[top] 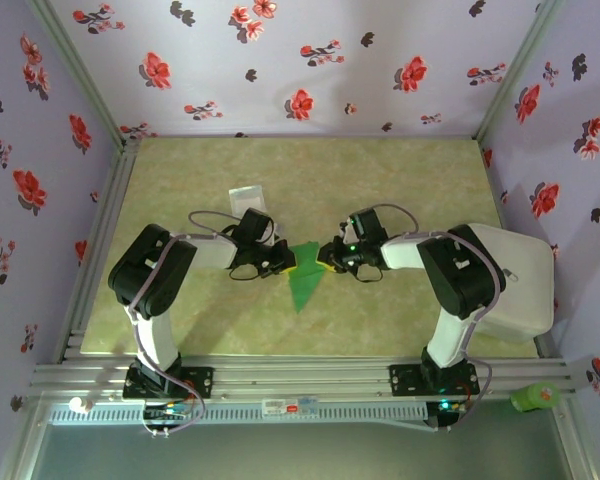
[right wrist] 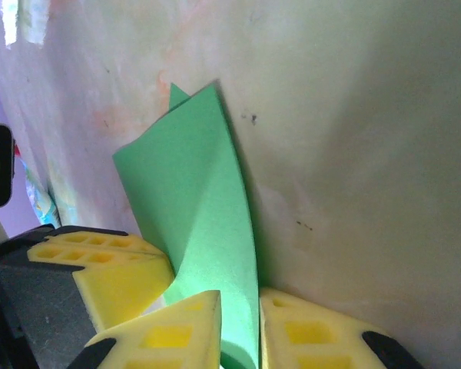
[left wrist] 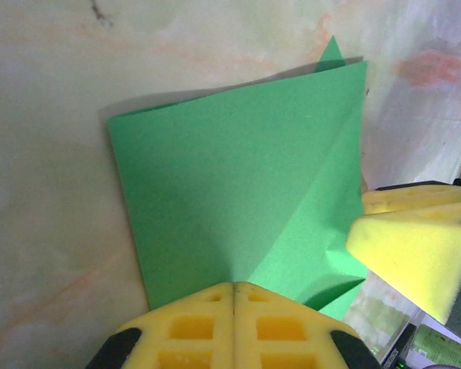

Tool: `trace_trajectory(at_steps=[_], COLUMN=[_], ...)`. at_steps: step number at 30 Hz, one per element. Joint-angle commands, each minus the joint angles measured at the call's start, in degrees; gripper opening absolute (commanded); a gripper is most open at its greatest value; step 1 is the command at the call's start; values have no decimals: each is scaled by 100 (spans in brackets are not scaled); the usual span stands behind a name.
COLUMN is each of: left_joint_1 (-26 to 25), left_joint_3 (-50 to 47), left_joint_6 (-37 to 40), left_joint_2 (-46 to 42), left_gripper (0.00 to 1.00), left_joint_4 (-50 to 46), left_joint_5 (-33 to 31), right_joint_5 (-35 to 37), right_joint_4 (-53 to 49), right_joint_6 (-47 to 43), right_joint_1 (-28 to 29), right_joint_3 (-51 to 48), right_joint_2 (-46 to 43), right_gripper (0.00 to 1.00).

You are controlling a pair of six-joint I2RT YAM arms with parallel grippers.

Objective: Fold a paper plane with a square sheet of paper (pick it up from the middle)
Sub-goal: Fold the wing for the fifth time at the center of the table.

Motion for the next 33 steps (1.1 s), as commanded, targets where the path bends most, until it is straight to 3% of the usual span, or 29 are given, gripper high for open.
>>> trace_trajectory(at_steps=[1,12,18,33], left_joint_1=[65,67,66,70], left_joint_3=[-6,5,-21,29], left_joint_6=[100,141,128,130], left_joint_2=[-92,-93,-100,-118], left_gripper=[1,1,1,1], left_joint_4=[-331,-385,-358,-332], left_joint_5=[-109,-67,-65,-10], right_joint_5=[-299,-497,-320,-495], right_joint_4=[-66,-133,-518,-412], right_joint_6=[-154,-483,-740,-735], right_joint_1=[-3,-109,-163,-171], right_joint_3=[-117,255,320,321], right_joint_2=[-95,63,52,124], right_gripper=[18,18,24,18])
